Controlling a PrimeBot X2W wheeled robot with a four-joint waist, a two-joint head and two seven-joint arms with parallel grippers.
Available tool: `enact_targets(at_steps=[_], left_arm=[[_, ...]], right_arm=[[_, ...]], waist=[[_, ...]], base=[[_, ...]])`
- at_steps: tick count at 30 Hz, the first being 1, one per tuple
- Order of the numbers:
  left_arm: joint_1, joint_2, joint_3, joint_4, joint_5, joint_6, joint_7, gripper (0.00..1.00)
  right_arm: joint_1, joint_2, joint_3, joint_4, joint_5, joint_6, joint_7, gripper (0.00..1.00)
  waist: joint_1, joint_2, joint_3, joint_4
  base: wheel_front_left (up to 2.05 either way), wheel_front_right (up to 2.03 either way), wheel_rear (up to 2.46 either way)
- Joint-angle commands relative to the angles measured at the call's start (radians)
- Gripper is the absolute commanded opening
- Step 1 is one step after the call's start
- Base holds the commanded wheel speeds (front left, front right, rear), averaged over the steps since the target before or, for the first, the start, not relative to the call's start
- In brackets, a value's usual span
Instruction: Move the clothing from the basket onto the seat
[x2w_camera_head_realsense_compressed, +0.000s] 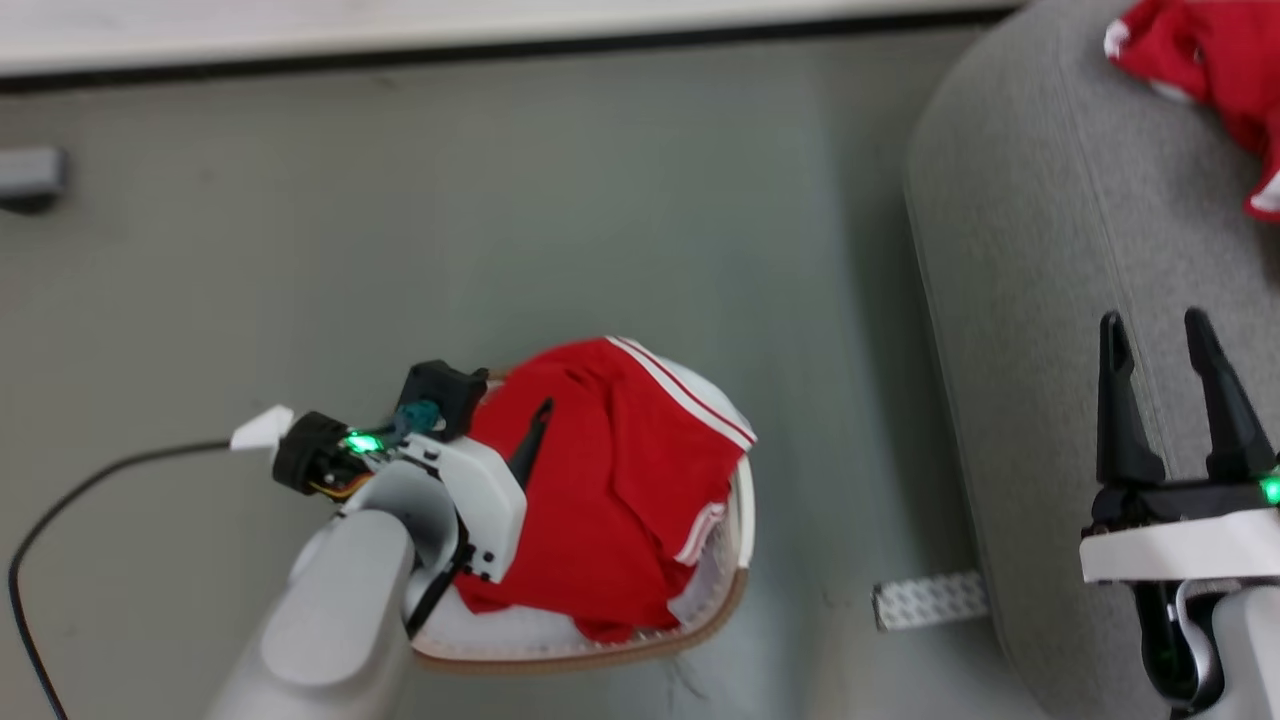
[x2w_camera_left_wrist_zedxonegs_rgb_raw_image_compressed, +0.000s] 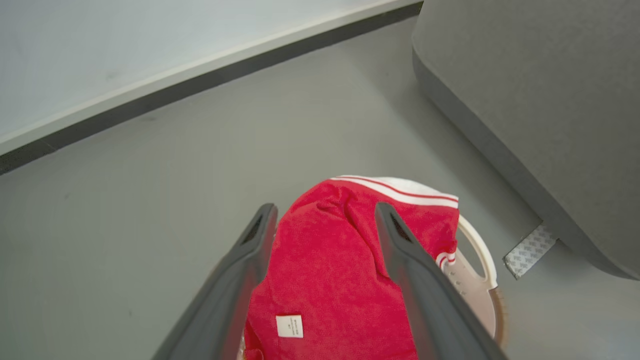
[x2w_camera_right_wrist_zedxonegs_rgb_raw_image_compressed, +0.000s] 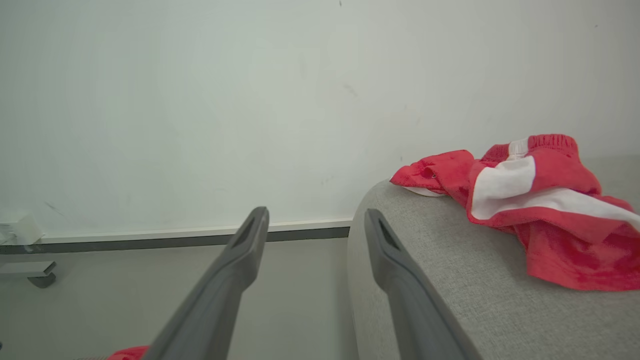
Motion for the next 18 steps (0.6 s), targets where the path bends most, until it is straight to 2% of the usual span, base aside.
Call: enact_targets(at_steps=[1,7,18], left_arm=[[-0.021,0.017,-0.001,0.021,0.012,-0.002,0.019,1.0],[-0.106,0.035,-0.001,0.117,0.02,0.019,0.096,1.0],[-0.192,0.066,-0.009,0.212,0.051,0.085,0.137,1.0]], right_arm=[[-0.025,0.003,-0.001,-0.011,0.008,-0.002,0.001,1.0],[-0.092,-0.002,0.001,-0.055,0.028,-0.002,0.001,1.0],[-0.211,-0.039,0.003,-0.128,0.055,-0.002,0.001,1.0]], waist=[[-0.0003,-0.0001,0.115,-0.085],[-0.0003,-0.0001,0.236,-0.132],[-0.0003,-0.0001,0.392,-0.173]], base=[[0.0,0.0,0.0],[0.0,0.0,0.0],[0.0,0.0,0.0]])
